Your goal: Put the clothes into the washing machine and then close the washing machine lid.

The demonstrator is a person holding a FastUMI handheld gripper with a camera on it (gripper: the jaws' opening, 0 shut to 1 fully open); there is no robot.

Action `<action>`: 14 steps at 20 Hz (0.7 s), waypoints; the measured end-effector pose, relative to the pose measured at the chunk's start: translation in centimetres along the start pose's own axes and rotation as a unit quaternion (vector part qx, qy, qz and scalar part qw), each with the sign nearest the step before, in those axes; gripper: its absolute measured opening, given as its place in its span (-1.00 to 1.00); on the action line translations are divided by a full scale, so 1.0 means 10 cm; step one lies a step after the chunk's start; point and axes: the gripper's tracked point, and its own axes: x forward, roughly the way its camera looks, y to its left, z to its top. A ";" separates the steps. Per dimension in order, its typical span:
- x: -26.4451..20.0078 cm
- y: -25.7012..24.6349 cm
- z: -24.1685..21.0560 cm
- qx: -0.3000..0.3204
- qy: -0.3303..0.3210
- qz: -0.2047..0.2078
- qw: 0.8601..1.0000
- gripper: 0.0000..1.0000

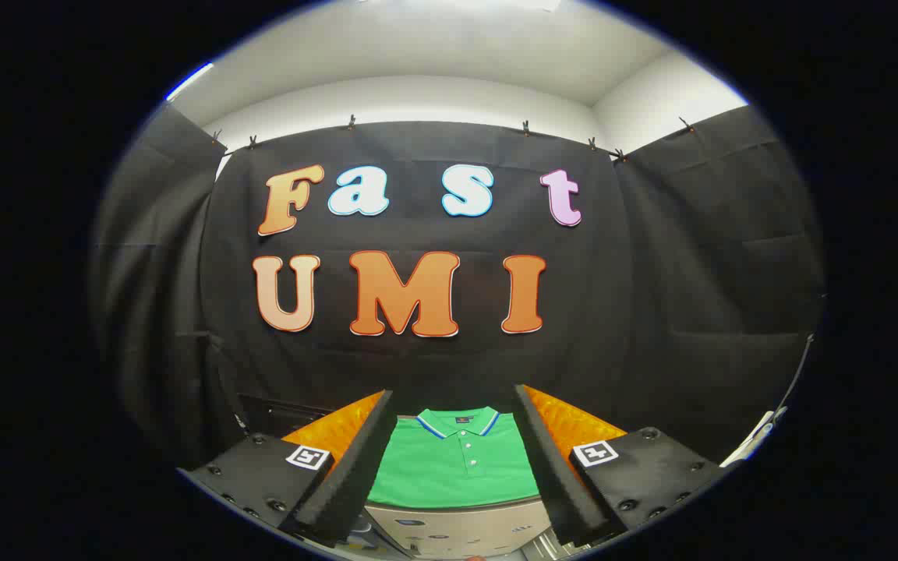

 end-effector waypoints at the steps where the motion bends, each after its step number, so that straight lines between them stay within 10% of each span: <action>1: -0.02 0.00 0.00 -0.001 0.000 0.002 1.000 0.95; 14: 0.07 -0.07 0.07 -0.007 0.000 0.002 1.000 0.95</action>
